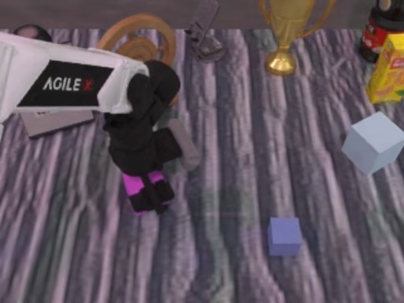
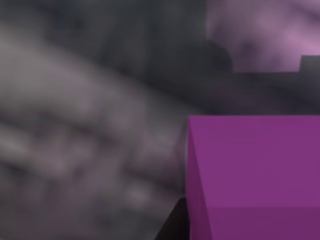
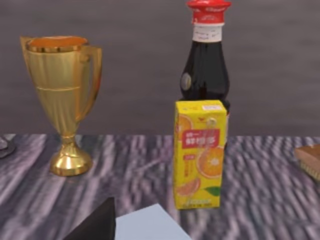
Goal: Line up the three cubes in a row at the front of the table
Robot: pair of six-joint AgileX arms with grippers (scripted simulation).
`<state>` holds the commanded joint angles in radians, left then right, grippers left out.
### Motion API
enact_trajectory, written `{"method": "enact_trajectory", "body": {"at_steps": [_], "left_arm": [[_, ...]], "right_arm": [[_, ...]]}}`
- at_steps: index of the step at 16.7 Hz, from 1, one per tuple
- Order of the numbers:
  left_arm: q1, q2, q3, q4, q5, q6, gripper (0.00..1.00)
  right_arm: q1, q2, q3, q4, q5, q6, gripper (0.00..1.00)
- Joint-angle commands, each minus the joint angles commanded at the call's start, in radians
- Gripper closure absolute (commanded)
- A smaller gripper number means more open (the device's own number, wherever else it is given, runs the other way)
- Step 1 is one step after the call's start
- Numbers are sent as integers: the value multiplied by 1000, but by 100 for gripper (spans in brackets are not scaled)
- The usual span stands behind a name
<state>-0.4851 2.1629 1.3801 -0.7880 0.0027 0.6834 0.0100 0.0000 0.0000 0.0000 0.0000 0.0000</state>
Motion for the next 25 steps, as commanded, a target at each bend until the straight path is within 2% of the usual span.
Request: {"method": "enact_trajectory", "body": {"at_steps": [7, 14, 19, 22, 25], "left_arm": [[0, -28, 17, -31, 9, -5, 100], [18, -122, 140, -253, 8, -9, 100], [10, -121, 142, -255, 8, -7, 100], [-55, -114, 166, -272, 8, 2, 100], [-169, -102, 209, -304, 9, 15, 100]], "right_arm": [[0, 0, 0, 0, 0, 0, 0], [0, 0, 0, 0, 0, 0, 0], [0, 0, 0, 0, 0, 0, 0], [0, 0, 0, 0, 0, 0, 0], [0, 0, 0, 0, 0, 0, 0]]}}
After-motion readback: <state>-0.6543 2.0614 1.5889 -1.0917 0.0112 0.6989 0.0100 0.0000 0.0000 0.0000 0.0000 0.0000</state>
